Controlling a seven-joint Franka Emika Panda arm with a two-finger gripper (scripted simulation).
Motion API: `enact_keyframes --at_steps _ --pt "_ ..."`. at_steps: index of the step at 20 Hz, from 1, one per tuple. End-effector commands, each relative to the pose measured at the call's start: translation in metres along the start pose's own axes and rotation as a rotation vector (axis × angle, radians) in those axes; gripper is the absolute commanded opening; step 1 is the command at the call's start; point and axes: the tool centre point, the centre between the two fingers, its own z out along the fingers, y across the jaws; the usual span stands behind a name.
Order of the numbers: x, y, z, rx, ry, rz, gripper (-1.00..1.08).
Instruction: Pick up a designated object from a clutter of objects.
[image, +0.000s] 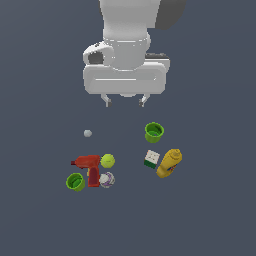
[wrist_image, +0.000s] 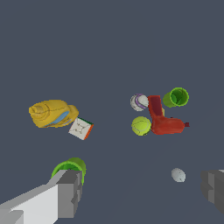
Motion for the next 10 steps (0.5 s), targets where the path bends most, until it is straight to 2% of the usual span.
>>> enact_keyframes --at_steps 1,10 --pt "0.0 0.0 0.0 0.0 0.0 0.0 1.0" --pt "-0.0051 -0.0041 0.0058 0.023 -0.026 -0.02 1.0"
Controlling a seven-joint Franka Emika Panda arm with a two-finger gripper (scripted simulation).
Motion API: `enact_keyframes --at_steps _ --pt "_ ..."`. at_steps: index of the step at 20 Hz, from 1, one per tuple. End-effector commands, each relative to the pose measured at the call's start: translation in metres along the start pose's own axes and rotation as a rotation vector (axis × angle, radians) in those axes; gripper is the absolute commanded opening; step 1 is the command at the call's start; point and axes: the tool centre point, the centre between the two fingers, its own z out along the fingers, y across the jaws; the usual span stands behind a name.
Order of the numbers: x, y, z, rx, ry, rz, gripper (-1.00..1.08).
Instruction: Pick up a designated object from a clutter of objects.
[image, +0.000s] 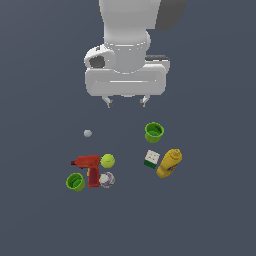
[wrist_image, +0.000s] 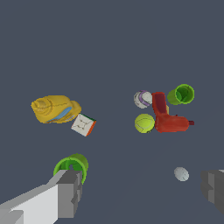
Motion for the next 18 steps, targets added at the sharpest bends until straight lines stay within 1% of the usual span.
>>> enact_keyframes --at_steps 1,10,18 --pt "-0.001 -0.001 0.001 0.004 -0.004 -0.005 1.0" --pt "0.007 0.003 0.011 0.008 -0.008 0.03 1.0" --pt "0.032 0.014 0.047 0.019 -0.022 0.135 1.0"
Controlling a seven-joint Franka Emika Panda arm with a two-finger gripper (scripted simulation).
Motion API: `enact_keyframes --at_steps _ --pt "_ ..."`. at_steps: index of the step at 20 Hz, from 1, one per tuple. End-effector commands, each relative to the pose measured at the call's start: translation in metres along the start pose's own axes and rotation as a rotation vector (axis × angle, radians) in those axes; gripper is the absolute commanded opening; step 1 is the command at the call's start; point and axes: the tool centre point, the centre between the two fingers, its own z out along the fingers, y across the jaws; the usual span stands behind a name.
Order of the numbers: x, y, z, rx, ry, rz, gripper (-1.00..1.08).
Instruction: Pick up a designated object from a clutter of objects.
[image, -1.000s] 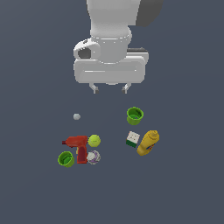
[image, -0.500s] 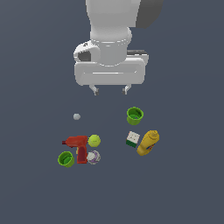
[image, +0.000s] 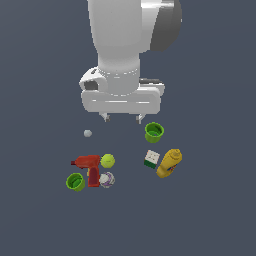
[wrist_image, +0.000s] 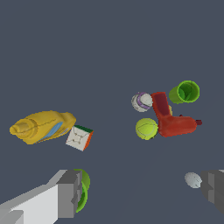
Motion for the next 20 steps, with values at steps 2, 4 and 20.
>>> enact_keyframes --at_steps 2,4,20 --pt "0.014 0.006 0.022 0.004 -0.009 0.062 1.0" --pt "0.023 0.011 0.037 0.005 -0.014 0.104 1.0" --pt "0.075 0.056 0.18 -0.022 -0.049 0.44 1.0"
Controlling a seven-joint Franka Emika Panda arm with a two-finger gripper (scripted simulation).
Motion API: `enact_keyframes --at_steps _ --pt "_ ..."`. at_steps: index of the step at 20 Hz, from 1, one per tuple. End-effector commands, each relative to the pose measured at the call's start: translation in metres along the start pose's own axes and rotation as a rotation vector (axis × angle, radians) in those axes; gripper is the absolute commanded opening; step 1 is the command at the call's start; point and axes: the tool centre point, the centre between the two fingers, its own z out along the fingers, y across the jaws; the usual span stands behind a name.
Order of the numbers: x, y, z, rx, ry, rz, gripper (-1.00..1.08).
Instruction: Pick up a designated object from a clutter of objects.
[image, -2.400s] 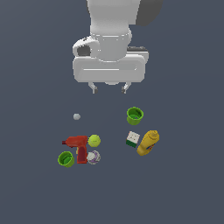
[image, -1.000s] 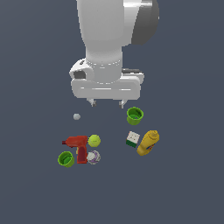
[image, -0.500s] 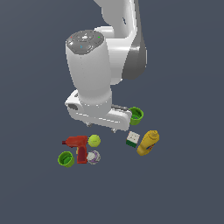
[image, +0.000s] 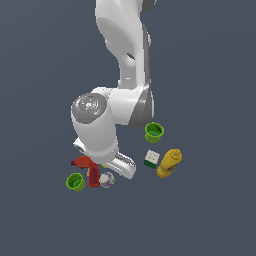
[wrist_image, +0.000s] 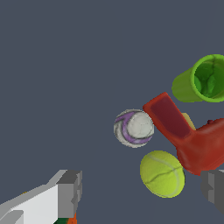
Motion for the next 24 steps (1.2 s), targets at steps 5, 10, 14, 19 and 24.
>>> enact_keyframes --at_steps 5,10,14,19,24 --pt "0.015 0.009 0.042 -0.015 -0.002 0.089 1.0" --pt "0.019 0.013 0.059 -0.022 -0.003 0.124 1.0" --pt "0.021 0.014 0.063 -0.024 -0.003 0.132 1.0" --pt "0.02 0.013 0.069 -0.024 -0.004 0.129 1.0" --pt "0.019 0.015 0.095 -0.024 -0.004 0.131 1.0"
